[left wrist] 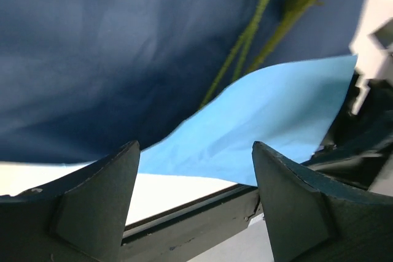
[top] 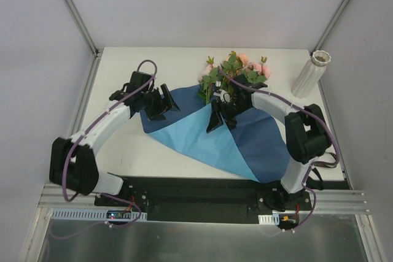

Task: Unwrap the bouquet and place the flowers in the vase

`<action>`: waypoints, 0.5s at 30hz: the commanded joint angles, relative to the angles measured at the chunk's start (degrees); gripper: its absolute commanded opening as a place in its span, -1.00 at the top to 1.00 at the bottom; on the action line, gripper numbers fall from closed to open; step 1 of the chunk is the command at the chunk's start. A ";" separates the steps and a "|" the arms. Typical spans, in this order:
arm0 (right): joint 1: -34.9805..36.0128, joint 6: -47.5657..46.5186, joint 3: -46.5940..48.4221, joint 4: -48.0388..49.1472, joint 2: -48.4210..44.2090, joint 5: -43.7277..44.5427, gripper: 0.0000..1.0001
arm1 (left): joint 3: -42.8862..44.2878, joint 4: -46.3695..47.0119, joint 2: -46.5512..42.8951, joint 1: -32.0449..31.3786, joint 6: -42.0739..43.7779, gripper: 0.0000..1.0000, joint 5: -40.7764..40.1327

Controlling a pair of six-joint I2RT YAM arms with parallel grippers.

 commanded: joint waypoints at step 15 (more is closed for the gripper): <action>33.45 -8.96 -1.87 -14.40 -21.18 7.93 -0.61 | 3.21 -20.04 -32.28 0.86 -5.24 -0.58 -13.18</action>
